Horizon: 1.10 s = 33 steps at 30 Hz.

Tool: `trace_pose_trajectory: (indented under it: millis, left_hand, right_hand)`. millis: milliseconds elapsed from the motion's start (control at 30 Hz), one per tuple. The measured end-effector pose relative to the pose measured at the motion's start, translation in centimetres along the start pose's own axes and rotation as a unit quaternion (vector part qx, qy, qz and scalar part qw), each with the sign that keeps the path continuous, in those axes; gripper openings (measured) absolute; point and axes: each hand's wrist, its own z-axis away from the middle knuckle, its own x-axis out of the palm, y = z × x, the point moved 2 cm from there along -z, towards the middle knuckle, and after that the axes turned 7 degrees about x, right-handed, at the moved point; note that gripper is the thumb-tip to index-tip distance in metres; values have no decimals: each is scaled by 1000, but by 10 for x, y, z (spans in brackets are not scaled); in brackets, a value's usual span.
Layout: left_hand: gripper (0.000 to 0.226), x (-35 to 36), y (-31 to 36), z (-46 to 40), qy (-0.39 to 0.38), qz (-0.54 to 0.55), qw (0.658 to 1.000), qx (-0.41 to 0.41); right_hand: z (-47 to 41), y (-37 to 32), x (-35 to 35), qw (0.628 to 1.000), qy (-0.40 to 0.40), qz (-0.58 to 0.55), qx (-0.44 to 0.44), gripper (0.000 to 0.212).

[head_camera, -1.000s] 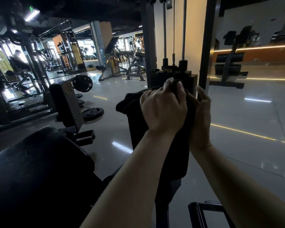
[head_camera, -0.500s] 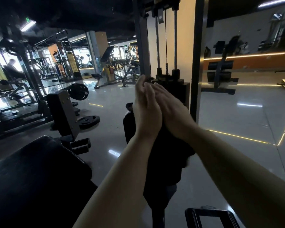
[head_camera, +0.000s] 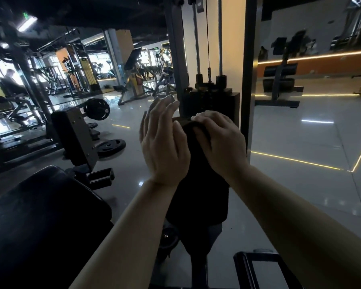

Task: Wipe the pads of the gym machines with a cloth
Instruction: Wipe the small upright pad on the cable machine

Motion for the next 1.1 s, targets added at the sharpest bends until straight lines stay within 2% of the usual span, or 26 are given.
trace_pose_trajectory:
  millis: [133, 200, 300, 433, 500, 533, 600, 700, 833, 900, 1000, 1100]
  left_hand:
    - [46, 7, -10, 2, -149, -70, 986, -4]
    - [49, 10, -11, 5, -187, -101, 977, 4]
    - [47, 11, -12, 6, -170, -110, 979, 8]
    - [43, 11, -12, 7, -148, -86, 985, 11]
    - [41, 11, -13, 6, -138, -77, 987, 8]
    - [41, 11, -13, 6, -133, -77, 988, 7]
    - [41, 10, -13, 6, -128, -79, 989, 5]
    - [42, 11, -13, 6, -128, -81, 988, 2]
    - [43, 13, -14, 5, -130, -80, 988, -3]
    - [43, 13, -15, 5, -124, -78, 989, 2]
    - [42, 14, -15, 6, -111, -74, 991, 11]
    - [41, 14, -16, 7, -101, -73, 992, 20]
  right_hand:
    - [22, 5, 7, 980, 82, -109, 143, 38]
    - [41, 7, 12, 965, 100, -147, 191, 47]
    - [80, 12, 22, 948, 86, -191, 240, 57]
    - [130, 22, 32, 879, 12, -206, 431, 40]
    - [151, 27, 36, 858, -11, -202, 473, 40]
    - [155, 27, 36, 855, -11, -211, 473, 41]
    - [150, 22, 36, 877, -5, -209, 432, 39]
    - [112, 9, 27, 914, 24, -191, 357, 59]
    - [49, 2, 12, 941, 20, -162, 295, 68]
    - [42, 5, 14, 941, 20, -150, 302, 67]
    - [60, 1, 23, 951, 101, -105, 272, 56]
    - [94, 10, 34, 958, 126, -90, 239, 55]
